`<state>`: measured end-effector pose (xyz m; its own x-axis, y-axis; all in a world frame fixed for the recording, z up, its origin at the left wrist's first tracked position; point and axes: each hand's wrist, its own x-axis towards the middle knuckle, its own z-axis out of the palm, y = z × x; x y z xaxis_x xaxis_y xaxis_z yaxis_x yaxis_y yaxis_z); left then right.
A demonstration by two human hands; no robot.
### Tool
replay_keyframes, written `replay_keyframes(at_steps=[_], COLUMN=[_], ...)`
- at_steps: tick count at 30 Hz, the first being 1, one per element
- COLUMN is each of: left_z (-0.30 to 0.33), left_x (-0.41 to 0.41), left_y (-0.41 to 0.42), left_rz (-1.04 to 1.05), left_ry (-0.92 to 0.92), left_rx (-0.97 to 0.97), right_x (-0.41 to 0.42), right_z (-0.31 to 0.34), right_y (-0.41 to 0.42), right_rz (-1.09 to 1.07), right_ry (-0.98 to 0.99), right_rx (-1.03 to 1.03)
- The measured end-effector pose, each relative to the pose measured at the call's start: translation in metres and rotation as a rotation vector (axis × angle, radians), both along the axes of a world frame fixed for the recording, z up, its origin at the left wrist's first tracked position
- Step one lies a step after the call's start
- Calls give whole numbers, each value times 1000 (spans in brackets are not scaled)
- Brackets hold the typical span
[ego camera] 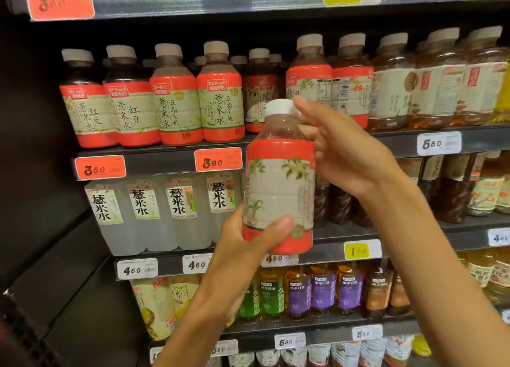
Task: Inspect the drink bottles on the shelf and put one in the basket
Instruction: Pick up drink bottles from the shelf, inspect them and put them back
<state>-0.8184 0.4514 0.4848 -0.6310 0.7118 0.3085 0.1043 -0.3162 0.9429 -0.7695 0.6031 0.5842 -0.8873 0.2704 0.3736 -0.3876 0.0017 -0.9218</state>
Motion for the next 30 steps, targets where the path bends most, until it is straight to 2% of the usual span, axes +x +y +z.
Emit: replay_keyframes(at_steps=[3,6,8,11,15,19,22,25,30], left_z=[3,0,-3,-1,3,-3,-3,-2,-1], left_x=[0,-2,-3,-6,-3,4,4,3,6], left_y=[3,6,5,1,2,12,12,8,10], left_rz=[-304,-441,-385,-155,-50,24,32,-36,-301], left_ry=[-231,-304,-243,-23,203,171,117,31,-189], left_rx=[135,167,94,-62,-143,-116,-105,-71,36], right_x=[-11,-16,-17,-14,-10,-12,-10,-10,-17], right_z=[-10,-13,-14,-13,-13,-10,-8,-10,-18], right_y=[1,-2,0,2,5,2,9,17,9], right_rz=[122,277,252,200,-12,-137,-52,124,381], right_ry=[-30,9,59,96,83,13,-16,-26,-22], right_rx=[-139,-252,-217,-133,10,151,182,77,-302])
